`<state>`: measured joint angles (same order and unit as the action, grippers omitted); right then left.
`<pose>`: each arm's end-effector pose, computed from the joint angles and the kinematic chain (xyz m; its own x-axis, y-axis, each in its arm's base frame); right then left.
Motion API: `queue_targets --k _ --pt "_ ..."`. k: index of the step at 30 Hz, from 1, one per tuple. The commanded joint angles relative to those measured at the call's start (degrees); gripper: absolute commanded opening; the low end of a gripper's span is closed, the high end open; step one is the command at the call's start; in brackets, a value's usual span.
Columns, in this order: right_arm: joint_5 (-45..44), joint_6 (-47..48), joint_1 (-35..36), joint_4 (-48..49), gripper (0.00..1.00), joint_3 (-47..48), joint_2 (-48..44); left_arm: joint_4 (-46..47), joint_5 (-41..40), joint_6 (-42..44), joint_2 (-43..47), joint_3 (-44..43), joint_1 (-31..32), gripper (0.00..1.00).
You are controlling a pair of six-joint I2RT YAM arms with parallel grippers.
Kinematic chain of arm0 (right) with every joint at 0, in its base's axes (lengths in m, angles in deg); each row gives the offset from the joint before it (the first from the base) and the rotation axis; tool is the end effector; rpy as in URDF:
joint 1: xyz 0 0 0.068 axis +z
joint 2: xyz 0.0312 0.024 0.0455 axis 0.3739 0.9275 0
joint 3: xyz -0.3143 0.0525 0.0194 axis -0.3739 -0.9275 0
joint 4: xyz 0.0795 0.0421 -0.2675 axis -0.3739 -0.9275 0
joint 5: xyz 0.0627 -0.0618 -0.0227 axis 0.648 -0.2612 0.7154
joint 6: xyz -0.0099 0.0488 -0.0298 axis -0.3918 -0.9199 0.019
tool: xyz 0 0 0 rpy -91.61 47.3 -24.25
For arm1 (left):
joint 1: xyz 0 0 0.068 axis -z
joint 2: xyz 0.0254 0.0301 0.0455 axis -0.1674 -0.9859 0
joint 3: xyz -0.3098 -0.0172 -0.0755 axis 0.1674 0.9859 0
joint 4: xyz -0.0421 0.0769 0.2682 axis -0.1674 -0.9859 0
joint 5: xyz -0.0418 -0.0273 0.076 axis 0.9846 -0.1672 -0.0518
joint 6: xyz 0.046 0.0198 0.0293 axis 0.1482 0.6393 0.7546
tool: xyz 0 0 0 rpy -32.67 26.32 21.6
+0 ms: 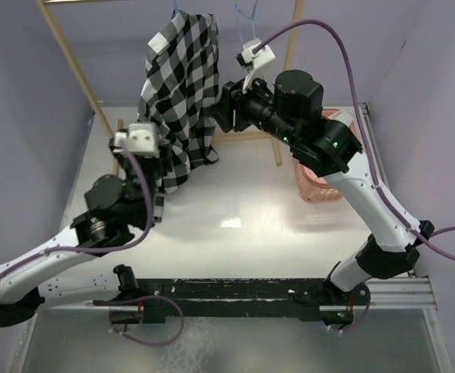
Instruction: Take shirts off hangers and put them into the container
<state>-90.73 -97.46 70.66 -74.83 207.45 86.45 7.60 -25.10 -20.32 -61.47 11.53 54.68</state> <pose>0.2224 0.2505 0.6165 -0.1106 0.1490 -0.9826 -0.7163 0.6735 0.1827 0.0924 -0.1045 0.5072 0.1516 -0.0311 -0.9880 -0.0502 0.9980 -0.0391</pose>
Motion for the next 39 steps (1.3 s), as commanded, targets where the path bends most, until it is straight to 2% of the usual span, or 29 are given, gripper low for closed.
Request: queue_targets --k 1,5,9,14,17,19,21,24,27,34,39 --pt "-9.0 2.4 0.0 0.8 0.49 -1.7 -5.5 -5.1 8.9 -4.3 -7.7 -9.8 -3.6 0.63" --pt "-15.0 3.5 0.0 0.1 0.49 -5.7 -10.0 -17.1 21.1 -12.4 -16.8 -23.7 -11.2 0.63" --pt "-16.5 4.3 0.0 1.1 0.49 -10.1 -13.6 -20.4 25.2 -10.4 -24.3 -35.1 -16.1 0.65" --pt "-16.8 5.1 0.0 0.7 0.49 -10.1 -14.0 -26.3 31.4 -12.6 -27.3 -47.0 -25.2 0.64" --pt "-15.7 5.1 0.0 0.7 0.49 -9.7 -13.6 -31.6 36.8 -15.8 -28.9 -50.6 -33.1 0.62" --pt "-15.1 5.0 0.0 0.9 0.49 -9.6 -13.5 -35.3 44.2 -19.9 -30.1 -52.3 -41.8 0.57" --pt "-14.4 4.9 0.0 0.9 0.49 -9.6 -13.3 -36.0 48.2 -23.1 -30.3 -51.4 -46.8 0.55" --pt "-13.8 5.3 0.0 0.0 0.49 -8.6 -12.8 -40.1 60.5 -31.0 -31.4 -50.5 -56.9 0.55" --pt "-12.2 5.5 0.0 -0.5 0.49 -7.9 -12.7 -38.3 67.4 -35.2 -30.0 -41.6 -63.5 0.57" --pt "-8.8 5.1 0.0 -0.9 0.5 -5.8 -10.7 -28.4 73.9 -38.9 -24.4 -18.6 -64.6 0.59" --pt "-8.5 4.9 0.0 -0.5 0.53 -3.3 -7.8 -16.3 80.8 -43.0 -18.5 -5.4 -64.5 0.59"
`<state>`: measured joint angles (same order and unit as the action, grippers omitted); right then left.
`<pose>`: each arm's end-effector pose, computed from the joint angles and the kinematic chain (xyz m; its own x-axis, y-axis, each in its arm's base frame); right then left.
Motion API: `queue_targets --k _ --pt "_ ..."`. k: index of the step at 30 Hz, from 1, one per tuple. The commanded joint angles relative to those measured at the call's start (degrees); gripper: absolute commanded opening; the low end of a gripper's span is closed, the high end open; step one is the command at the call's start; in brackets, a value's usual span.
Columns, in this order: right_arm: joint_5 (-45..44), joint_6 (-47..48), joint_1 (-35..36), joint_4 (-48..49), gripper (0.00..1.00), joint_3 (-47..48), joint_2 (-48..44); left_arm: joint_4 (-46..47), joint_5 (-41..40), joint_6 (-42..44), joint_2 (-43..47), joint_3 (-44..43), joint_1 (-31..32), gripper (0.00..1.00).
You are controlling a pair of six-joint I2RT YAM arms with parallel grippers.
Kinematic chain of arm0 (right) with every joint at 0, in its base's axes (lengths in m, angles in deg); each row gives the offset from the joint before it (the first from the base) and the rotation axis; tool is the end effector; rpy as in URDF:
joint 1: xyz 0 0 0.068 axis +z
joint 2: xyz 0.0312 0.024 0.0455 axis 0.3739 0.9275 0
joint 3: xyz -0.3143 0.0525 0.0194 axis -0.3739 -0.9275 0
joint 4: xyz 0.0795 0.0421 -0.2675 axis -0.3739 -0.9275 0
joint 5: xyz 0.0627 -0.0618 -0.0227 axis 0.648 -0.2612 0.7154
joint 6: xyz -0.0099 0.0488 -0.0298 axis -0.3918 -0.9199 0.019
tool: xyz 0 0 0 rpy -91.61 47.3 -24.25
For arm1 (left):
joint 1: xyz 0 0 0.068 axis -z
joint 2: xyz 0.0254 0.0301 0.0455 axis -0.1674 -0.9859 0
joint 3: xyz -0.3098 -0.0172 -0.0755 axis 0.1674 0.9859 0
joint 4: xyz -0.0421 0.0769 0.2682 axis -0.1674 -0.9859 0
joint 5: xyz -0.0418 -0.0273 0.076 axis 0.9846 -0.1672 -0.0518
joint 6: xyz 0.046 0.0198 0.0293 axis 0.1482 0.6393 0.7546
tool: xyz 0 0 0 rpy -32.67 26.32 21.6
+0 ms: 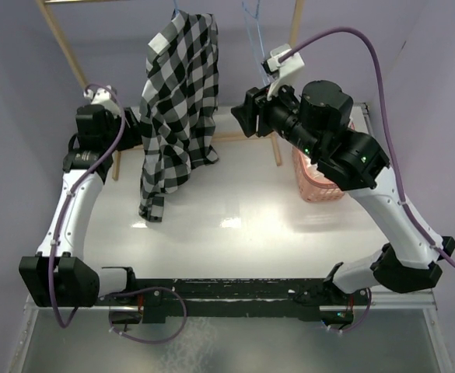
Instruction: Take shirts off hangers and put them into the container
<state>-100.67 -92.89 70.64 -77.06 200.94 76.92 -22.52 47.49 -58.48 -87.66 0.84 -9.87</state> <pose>0.1864 0.1986 0.6240 -0.0307 0.1169 -0.9927 -0.5944 0.7963 0.1122 0.3043 -0.0036 0.4273 -0.4160 -0.3498 -0.8394 -0.0483 0.9303 -0.3637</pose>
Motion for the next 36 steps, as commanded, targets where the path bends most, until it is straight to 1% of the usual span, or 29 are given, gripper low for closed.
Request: queue_targets --k 1,3,5,9,13,17,21,30,36 --pt "1.3 0.3 0.0 1.9 0.55 3.9 2.5 14.7 9.1 -5.4 8.6 6.6 0.1 0.59" --pt "0.9 0.2 0.0 1.8 0.6 6.1 5.1 15.9 10.8 -6.2 10.2 8.7 0.4 0.59" --pt "0.6 0.3 0.0 1.3 0.63 9.4 8.3 16.8 11.4 -6.7 11.5 10.5 1.4 0.59" --pt "0.4 0.5 0.0 -0.2 0.68 17.3 15.2 18.5 9.5 -6.1 12.9 12.8 6.7 0.59" --pt "0.6 0.1 0.0 1.8 0.72 18.7 17.2 19.0 7.6 -4.9 11.2 13.9 11.3 0.59" --pt "1.0 -0.3 0.0 4.0 0.73 18.0 17.9 21.2 8.7 -5.7 10.6 16.1 11.7 0.58" --pt "1.5 -0.3 0.0 6.0 0.73 17.2 18.7 21.4 9.3 -5.5 10.9 16.1 12.3 0.58" --pt "2.1 -1.5 0.0 7.7 0.72 20.5 22.9 22.2 9.8 -6.0 8.9 16.6 16.0 0.56" --pt "1.8 -1.9 0.0 7.8 0.71 21.8 24.6 21.9 8.4 -5.1 8.7 16.2 18.5 0.55"
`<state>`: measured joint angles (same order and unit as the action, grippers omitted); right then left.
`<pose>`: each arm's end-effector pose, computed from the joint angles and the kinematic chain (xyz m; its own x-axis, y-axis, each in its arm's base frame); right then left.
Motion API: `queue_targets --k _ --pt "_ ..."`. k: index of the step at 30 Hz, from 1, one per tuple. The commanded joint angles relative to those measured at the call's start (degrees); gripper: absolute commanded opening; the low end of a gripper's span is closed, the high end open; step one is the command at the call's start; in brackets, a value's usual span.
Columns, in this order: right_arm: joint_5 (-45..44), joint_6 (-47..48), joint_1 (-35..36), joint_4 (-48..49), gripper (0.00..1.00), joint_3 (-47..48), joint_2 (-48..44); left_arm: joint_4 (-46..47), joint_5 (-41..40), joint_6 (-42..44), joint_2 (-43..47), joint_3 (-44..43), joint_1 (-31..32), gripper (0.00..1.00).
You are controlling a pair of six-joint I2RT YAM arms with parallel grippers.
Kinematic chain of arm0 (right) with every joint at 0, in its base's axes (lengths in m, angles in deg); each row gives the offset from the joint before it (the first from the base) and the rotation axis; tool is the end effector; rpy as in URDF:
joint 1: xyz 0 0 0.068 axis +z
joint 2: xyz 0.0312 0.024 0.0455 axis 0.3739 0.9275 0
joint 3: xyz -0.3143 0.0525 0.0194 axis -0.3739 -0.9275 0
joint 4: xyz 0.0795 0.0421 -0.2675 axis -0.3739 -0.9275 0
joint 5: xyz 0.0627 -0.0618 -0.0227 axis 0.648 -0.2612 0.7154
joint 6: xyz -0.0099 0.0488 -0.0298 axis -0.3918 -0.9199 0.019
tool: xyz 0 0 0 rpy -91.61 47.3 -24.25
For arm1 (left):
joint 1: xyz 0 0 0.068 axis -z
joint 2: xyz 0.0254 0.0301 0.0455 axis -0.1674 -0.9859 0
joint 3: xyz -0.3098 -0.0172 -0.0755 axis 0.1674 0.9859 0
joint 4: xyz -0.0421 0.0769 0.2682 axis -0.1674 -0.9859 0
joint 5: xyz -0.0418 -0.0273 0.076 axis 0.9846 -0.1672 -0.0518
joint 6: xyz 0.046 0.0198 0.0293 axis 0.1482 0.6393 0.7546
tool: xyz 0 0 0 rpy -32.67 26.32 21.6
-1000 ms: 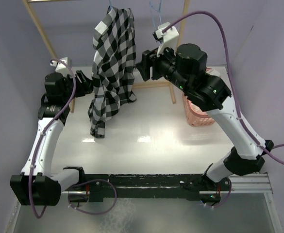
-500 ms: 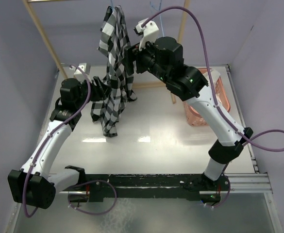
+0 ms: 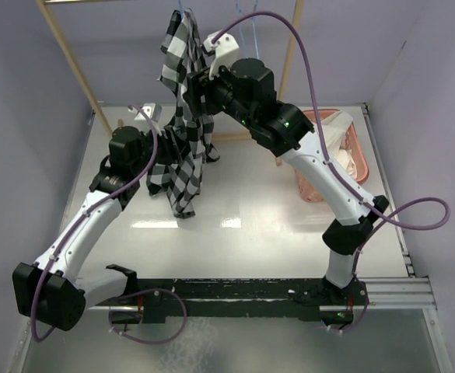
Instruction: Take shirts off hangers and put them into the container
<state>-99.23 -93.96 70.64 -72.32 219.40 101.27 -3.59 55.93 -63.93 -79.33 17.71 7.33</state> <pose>0.2853 0.3126 0.5951 -0.0574 0.1150 -0.9917 -0.6119 0.7808 0.1259 0.2585 -0.0902 0.3912 -0.4310 -0.3105 -0.8472 0.3714 0.7946 -0.4802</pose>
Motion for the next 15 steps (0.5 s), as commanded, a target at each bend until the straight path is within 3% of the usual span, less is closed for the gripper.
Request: queue_targets --k 1,9,15 --pt "0.3 -0.8 0.0 3.0 0.71 3.6 0.6 3.0 -0.5 0.4 0.1 -0.7 1.9 0.55" --pt "-0.9 -1.0 0.0 2.2 0.69 5.8 3.0 0.0 -6.3 3.1 -1.9 -3.1 8.5 0.54" --pt "-2.5 -0.6 -0.1 0.3 0.58 7.7 5.5 -0.4 -7.5 3.8 -1.0 -2.7 9.6 0.54"
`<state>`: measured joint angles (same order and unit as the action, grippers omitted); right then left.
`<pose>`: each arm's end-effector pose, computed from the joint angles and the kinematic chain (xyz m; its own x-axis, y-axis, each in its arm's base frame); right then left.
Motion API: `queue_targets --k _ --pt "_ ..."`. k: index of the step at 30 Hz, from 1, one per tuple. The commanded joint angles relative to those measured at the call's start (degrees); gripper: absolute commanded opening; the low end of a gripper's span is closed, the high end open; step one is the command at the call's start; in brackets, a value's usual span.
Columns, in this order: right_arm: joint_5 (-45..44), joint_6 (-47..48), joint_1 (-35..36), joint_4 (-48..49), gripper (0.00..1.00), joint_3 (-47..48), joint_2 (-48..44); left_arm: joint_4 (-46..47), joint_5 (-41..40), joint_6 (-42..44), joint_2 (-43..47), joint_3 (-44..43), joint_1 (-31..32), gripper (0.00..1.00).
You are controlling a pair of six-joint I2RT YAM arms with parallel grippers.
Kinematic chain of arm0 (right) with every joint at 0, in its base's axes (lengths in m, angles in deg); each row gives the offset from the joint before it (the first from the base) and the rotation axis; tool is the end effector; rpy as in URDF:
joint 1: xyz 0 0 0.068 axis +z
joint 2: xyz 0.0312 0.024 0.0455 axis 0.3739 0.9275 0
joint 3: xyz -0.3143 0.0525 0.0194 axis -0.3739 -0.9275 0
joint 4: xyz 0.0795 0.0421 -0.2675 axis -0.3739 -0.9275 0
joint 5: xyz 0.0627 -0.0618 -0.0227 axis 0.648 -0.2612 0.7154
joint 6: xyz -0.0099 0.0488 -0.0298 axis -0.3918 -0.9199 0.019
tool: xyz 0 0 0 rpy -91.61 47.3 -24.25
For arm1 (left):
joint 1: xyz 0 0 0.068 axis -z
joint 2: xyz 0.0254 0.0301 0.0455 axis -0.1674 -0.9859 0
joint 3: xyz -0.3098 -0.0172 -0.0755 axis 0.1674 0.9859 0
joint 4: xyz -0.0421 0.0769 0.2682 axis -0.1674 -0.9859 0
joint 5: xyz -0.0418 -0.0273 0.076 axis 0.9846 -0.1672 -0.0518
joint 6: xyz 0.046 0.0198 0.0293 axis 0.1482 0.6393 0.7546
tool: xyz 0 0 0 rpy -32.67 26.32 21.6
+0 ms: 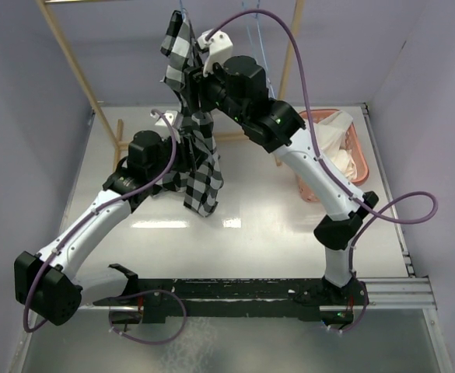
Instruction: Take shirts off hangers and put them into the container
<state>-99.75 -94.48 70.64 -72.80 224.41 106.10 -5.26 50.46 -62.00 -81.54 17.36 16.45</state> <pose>0.3017 0.3308 0.5874 -0.0654 0.1189 -0.9908 -0.6038 0.7858 0.1342 0.2521 -0.1312 0.3801 -0.4761 -0.2140 -0.8529 0.4183 0.7981 -0.4337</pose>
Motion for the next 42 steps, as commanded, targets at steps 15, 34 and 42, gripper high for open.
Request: queue_targets --k 15,34,42 --pt "-3.6 -2.7 -3.1 -0.2 0.34 3.1 2.2 0.3 -4.2 2.9 3.6 -1.3 1.7 0.54" --pt "-10.3 1.1 -3.8 7.0 0.0 0.4 -3.8 -1.5 -6.5 4.8 5.8 -0.5 2.8 0.55" --pt "-9.7 2.5 -3.8 7.6 0.0 0.7 -8.0 -0.2 -7.1 5.5 8.9 1.4 3.1 0.62"
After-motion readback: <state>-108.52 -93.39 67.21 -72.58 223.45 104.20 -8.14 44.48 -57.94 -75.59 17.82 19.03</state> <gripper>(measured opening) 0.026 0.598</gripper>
